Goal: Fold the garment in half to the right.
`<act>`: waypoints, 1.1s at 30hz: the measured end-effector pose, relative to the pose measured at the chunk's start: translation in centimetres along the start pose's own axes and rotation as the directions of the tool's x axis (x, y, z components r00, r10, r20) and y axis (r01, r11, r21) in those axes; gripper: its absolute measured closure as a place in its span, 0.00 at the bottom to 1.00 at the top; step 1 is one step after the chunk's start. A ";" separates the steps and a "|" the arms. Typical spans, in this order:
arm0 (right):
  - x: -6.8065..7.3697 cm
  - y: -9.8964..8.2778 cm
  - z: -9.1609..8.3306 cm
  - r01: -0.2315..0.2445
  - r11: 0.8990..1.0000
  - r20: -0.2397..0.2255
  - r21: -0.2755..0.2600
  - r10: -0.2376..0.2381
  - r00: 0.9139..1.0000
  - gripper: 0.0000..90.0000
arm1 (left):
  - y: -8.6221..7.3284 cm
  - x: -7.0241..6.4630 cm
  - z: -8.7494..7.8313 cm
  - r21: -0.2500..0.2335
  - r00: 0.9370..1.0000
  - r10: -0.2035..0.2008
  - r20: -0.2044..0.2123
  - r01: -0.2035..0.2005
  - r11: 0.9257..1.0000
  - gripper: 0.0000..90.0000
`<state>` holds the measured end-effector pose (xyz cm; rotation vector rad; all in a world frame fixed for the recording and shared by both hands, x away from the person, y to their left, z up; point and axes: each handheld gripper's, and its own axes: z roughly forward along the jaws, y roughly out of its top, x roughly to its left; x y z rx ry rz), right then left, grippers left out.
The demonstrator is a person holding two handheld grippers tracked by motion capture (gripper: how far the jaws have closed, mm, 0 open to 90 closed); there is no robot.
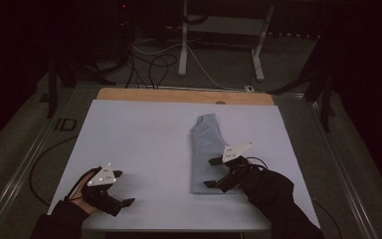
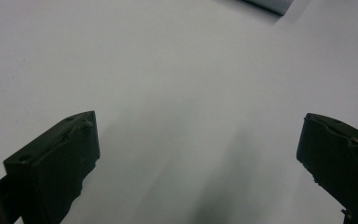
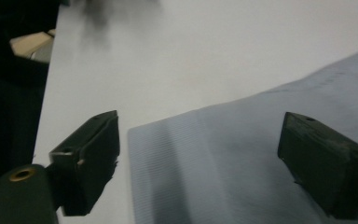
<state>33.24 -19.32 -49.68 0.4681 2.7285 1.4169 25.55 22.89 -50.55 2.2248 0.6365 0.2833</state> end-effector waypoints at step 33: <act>-0.9 -7.9 -7.3 -0.168 0.984 0.300 -0.055 0.176 0.937 0.11 | 0.0 0.0 -0.3 -0.027 1.000 0.000 0.012 0.000 1.000 0.01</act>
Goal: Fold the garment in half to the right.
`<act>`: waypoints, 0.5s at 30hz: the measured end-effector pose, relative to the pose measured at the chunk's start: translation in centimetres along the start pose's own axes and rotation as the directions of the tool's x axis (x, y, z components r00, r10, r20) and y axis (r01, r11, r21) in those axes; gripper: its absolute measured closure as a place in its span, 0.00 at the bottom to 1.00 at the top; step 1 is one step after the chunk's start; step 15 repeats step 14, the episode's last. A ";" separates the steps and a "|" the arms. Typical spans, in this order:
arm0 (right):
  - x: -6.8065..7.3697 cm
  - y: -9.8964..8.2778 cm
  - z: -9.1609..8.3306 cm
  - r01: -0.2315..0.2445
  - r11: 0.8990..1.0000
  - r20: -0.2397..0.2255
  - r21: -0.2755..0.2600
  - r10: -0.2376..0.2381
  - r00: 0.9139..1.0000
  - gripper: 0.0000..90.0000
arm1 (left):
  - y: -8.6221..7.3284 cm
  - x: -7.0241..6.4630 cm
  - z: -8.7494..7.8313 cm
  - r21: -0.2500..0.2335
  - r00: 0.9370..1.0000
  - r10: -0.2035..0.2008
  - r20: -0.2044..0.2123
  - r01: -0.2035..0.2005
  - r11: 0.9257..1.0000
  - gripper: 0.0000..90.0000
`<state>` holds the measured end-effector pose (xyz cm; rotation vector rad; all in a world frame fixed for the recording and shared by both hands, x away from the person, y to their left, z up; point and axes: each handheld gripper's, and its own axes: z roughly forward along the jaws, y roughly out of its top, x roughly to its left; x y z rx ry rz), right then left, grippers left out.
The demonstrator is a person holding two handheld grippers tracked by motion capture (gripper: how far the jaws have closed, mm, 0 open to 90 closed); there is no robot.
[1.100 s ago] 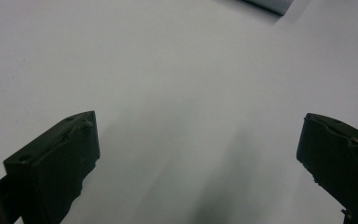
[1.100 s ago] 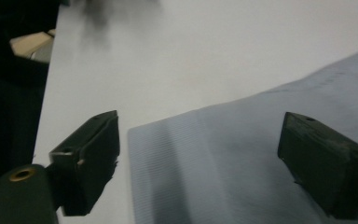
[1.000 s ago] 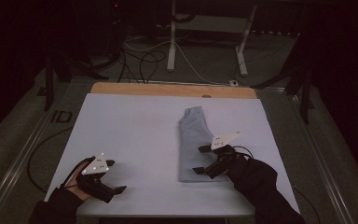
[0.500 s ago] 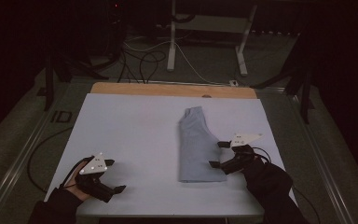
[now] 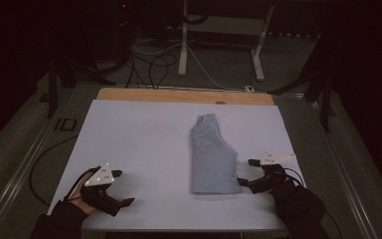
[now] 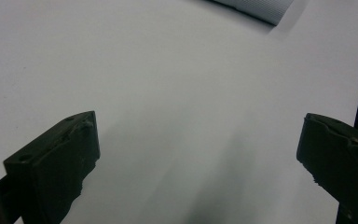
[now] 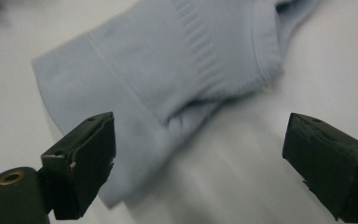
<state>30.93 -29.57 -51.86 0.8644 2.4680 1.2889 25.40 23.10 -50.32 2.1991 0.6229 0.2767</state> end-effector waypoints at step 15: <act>0.3 -1.7 -1.1 -0.051 0.999 0.058 0.017 0.050 0.997 0.11 | 0.0 0.0 -0.1 -0.002 1.000 0.003 -0.004 -0.003 1.000 0.00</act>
